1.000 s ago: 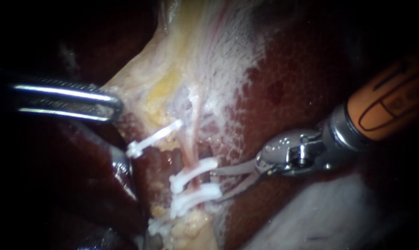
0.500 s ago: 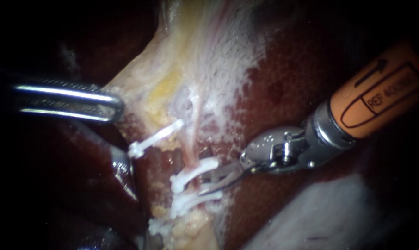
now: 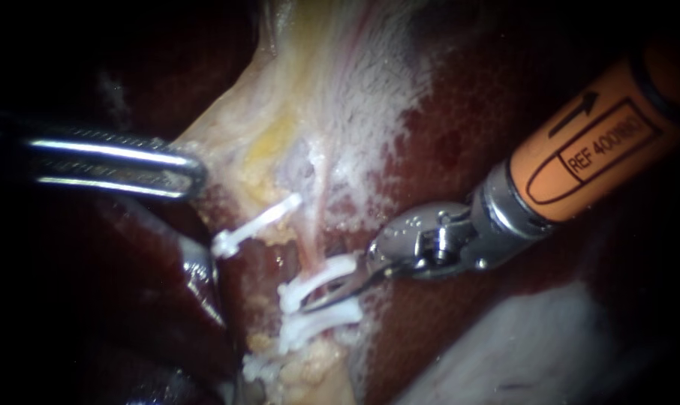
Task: Go to the cutting position right tube
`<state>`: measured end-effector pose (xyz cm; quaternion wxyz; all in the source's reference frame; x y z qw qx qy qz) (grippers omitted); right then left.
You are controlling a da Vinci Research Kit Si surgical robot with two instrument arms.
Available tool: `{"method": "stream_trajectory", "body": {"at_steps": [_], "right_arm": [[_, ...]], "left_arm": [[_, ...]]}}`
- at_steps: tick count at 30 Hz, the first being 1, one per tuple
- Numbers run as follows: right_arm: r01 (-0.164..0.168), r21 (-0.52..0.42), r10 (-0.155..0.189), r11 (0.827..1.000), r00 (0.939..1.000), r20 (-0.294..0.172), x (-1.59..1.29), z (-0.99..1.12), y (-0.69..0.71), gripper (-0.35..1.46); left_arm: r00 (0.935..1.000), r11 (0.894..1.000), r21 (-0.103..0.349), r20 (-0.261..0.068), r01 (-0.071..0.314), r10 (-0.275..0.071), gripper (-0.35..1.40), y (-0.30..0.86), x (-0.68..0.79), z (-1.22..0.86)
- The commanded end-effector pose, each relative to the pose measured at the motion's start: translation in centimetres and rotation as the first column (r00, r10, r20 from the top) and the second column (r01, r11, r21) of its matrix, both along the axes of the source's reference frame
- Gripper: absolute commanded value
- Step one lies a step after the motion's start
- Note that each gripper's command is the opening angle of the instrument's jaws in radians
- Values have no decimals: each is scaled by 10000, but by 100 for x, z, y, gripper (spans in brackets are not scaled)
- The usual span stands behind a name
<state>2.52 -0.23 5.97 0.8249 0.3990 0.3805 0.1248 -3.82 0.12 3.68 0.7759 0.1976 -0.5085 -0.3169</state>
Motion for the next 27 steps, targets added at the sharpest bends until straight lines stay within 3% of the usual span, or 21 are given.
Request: {"method": "stream_trajectory", "body": {"at_steps": [1,27], "right_arm": [[-4,4,4,10000,10000,-37,1,0,0,19],[100,-31,-101,9999,9999,-109,3,4,-6,17]], "left_arm": [[10000,10000,2,-4,2,-2,-35,0,0,0],[10000,10000,-6,-6,2,-2,-35,0,-1,2]]}}
